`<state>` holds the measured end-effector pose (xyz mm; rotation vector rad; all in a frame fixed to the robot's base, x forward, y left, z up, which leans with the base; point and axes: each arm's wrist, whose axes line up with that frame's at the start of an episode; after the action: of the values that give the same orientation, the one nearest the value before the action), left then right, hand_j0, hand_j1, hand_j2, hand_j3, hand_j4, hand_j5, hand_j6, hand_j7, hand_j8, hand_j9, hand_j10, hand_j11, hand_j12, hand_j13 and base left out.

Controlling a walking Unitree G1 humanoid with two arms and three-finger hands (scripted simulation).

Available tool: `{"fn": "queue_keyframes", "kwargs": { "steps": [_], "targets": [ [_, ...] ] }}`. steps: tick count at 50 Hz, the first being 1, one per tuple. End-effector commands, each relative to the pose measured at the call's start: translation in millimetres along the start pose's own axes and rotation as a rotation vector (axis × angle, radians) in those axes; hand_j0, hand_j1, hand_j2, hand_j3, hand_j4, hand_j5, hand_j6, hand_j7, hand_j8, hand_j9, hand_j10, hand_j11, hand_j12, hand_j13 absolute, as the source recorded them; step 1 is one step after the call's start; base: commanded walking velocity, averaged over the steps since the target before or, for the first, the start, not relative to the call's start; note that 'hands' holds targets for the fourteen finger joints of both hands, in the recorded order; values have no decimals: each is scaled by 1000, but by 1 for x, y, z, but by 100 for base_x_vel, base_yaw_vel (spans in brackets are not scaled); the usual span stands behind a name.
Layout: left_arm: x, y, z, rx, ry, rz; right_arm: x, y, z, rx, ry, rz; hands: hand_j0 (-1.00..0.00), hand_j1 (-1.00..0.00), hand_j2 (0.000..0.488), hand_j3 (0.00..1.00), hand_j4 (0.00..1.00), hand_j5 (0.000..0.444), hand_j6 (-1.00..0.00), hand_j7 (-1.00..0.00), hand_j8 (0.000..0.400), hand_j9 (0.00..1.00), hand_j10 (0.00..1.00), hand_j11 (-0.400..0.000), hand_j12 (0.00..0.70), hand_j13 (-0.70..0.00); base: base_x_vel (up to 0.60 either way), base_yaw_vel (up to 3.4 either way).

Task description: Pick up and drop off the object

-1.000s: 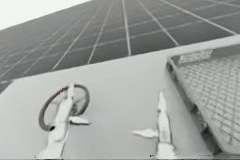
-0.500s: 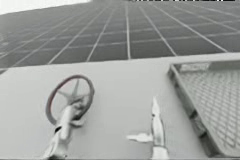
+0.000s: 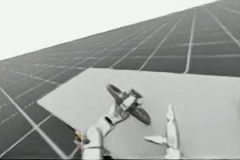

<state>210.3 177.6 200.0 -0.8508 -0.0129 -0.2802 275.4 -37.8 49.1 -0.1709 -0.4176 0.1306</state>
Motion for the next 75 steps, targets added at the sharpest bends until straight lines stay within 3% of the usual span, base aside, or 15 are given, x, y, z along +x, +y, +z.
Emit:
{"fn": "queue_keyframes", "kwargs": {
  "steps": [1,5,7,8,9,25,26,27,28,36,51,57,60,61,75],
  "targets": [
    [-1,-17,-20,-62,26,-66,10,53,6,114,-79,39,-1000,-1000,0,0,0,0,-1000,-1000,400,0,0,0,700,0,0,0],
    [-1,-20,-26,-61,47,-66,12,67,15,182,-62,119,-1000,-1000,0,0,157,78,-1000,-1000,400,0,157,-63,700,-110,0,0],
    [-2,-16,-26,-77,58,-75,9,76,2,210,-72,78,-1000,-1000,0,112,1000,444,-1000,-1000,400,112,1000,-400,700,-700,0,0],
    [1,-15,-29,-73,57,-70,15,69,-6,186,-95,86,-1000,-1000,0,931,1000,34,-1000,-1000,400,931,1000,-400,700,-700,0,0],
    [-5,-20,-30,-74,65,-69,29,65,-7,134,-122,61,-1000,-1000,0,989,1000,5,-1000,-1000,400,989,1000,-400,700,-700,0,0],
    [9,31,-45,75,234,144,23,18,-21,722,324,-498,-989,-1000,5,1000,1000,0,-989,-1000,400,1000,1000,-400,700,-700,0,0],
    [15,34,-56,75,248,162,23,8,-21,683,334,-501,-688,-1000,156,1000,1000,0,-688,-1000,400,1000,1000,-400,700,-700,0,0],
    [23,41,-63,108,293,166,17,-3,-23,671,334,-529,-23,-1000,488,1000,1000,0,-23,-1000,400,1000,1000,-400,700,-700,0,0],
    [25,40,-62,112,329,191,14,-3,-25,636,306,-592,0,0,0,1000,1000,0,0,0,0,1000,1000,-400,0,-700,0,0],
    [9,56,-71,91,327,243,31,-22,-39,443,264,-574,0,0,0,1000,1000,0,0,0,0,1000,1000,-400,0,-700,0,0],
    [-17,54,-107,52,469,176,30,-76,-36,20,-728,-170,0,0,0,1000,1000,0,0,0,0,1000,1000,-400,0,-700,0,0],
    [-23,54,-100,41,477,165,30,-130,-8,196,-793,-143,0,0,0,1000,1000,0,0,0,0,1000,1000,-400,0,-700,0,0],
    [-26,56,-94,38,463,161,14,-141,7,237,-753,-54,0,0,0,1000,1000,0,0,0,0,1000,1000,-400,0,-700,0,0],
    [-29,54,-99,47,456,146,106,-108,1,633,437,-553,0,0,0,1000,1000,0,0,0,0,1000,1000,-400,0,-700,18,228],
    [-29,54,-99,47,456,146,106,-108,1,633,437,-553,0,0,0,1000,1000,0,0,0,0,1000,1000,-400,0,-700,19,214]
  ]
}}
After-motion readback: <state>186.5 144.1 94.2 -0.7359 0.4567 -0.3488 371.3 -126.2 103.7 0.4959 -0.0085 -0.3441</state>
